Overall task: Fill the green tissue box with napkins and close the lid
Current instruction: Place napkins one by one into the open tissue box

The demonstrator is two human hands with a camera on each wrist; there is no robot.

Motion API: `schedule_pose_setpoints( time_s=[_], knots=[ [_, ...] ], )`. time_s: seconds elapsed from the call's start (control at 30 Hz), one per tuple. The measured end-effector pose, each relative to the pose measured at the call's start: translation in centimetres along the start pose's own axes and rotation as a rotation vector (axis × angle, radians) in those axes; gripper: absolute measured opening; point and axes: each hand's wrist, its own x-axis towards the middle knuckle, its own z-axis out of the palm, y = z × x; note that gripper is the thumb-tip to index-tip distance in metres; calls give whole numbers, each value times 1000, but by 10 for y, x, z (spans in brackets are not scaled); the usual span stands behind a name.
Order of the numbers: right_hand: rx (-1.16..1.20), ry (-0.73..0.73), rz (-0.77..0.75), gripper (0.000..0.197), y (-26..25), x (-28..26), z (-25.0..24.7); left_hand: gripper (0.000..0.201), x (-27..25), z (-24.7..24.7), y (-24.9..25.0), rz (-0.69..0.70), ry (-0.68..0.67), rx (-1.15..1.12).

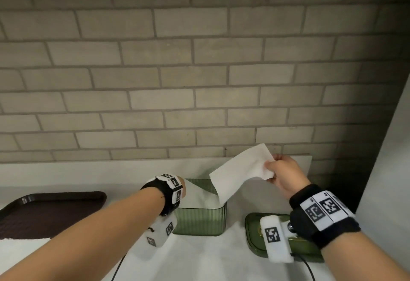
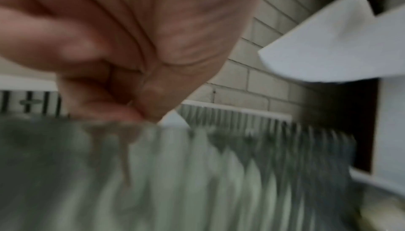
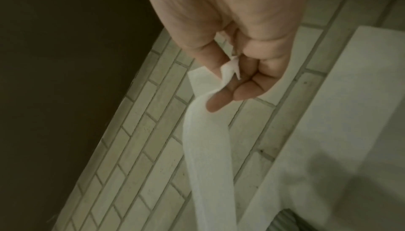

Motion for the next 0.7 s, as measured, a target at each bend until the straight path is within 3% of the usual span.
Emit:
schedule_pose_setpoints(
  time_s=[0.07, 0.1, 0.2, 0.27, 0.33, 0.4, 0.47, 0.53, 0.6, 0.7],
  knots=[
    [130, 16, 48, 22, -1, 7, 9, 24, -5, -2, -3, 54, -9, 103],
    [186, 19, 66, 24, -2, 9, 14, 20, 2, -1, -9, 15, -51, 134],
    [322, 17, 122, 39, 2, 18, 26, 38, 33, 2, -22, 28, -62, 194],
    [346, 22, 165, 46, 7, 25, 33, 35, 21, -5, -22, -13, -184, 92],
    [320, 34, 208, 44, 13, 29, 41, 37, 19, -10, -24, 24, -263, 11],
    [274, 53, 250, 47, 22, 34, 50, 39, 13, -12, -26, 61, -246, -46],
    [219, 47, 278, 47, 34, 35, 60, 32, 12, -9, -30, -20, -275, -70],
    [174, 28, 292, 47, 45, 36, 70, 43, 11, -12, -35, -148, -235, -144],
    [111, 15, 307, 45, 55, 36, 81, 51, 10, -13, -42, -176, -185, -205],
    [-68, -25, 294, 41, 65, 38, 97, 26, 13, -8, -50, -177, -255, -329]
  ],
)
